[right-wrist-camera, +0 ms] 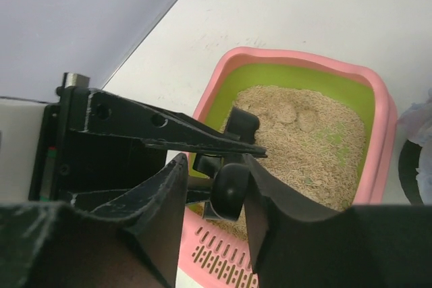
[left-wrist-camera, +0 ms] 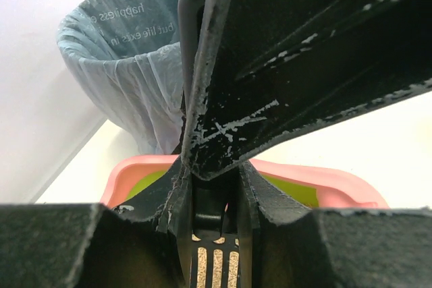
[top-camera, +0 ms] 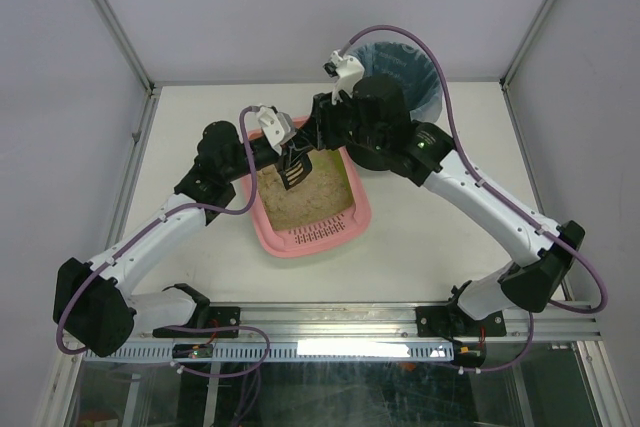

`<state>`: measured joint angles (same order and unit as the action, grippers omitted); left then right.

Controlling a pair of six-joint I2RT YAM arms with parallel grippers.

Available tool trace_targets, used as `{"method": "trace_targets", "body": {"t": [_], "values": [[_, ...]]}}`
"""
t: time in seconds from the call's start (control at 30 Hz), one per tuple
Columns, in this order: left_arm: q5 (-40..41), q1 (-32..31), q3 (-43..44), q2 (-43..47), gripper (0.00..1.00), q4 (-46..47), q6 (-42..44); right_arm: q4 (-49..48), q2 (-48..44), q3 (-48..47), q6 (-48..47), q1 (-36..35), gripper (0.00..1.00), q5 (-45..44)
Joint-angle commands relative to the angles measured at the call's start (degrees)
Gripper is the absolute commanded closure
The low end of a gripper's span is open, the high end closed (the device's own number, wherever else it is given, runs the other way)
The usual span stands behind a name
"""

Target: Clean the litter box

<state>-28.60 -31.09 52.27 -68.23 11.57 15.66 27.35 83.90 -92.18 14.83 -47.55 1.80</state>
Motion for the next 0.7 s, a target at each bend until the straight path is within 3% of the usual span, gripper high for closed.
{"method": "trace_targets", "body": {"t": [0.0, 0.17, 0.4, 0.5, 0.53, 0.67], "values": [[-0.31, -0.02, 1.07, 0.12, 1.0, 2.76, -0.1, -3.62, -0.01, -0.41, 0.49, -0.77, 0.63, -2.24], [-0.32, -0.03, 1.08, 0.11, 1.0, 2.67, -0.13, -3.23, 0.46, -0.45, 0.29, -1.05, 0.66, -3.07], [0.14, -0.02, 1.13, 0.07, 1.0, 2.75, -0.75, -2.75, 0.91, -0.23, 0.22, -1.14, 0.82, -3.09], [0.67, -0.02, 1.27, -0.06, 1.0, 2.76, -1.28, -2.81, 0.79, -0.04, 0.31, -1.14, 0.96, -2.65], [1.1, -0.02, 1.29, -0.02, 0.9, 2.76, -1.59, -3.06, 0.7, 0.17, 0.33, -1.14, 1.0, -2.67], [3.03, -0.01, 1.86, 0.91, 0.39, 1.55, -3.73, -4.5, -0.67, 1.24, 0.1, -1.19, 1.0, -5.13]]}}
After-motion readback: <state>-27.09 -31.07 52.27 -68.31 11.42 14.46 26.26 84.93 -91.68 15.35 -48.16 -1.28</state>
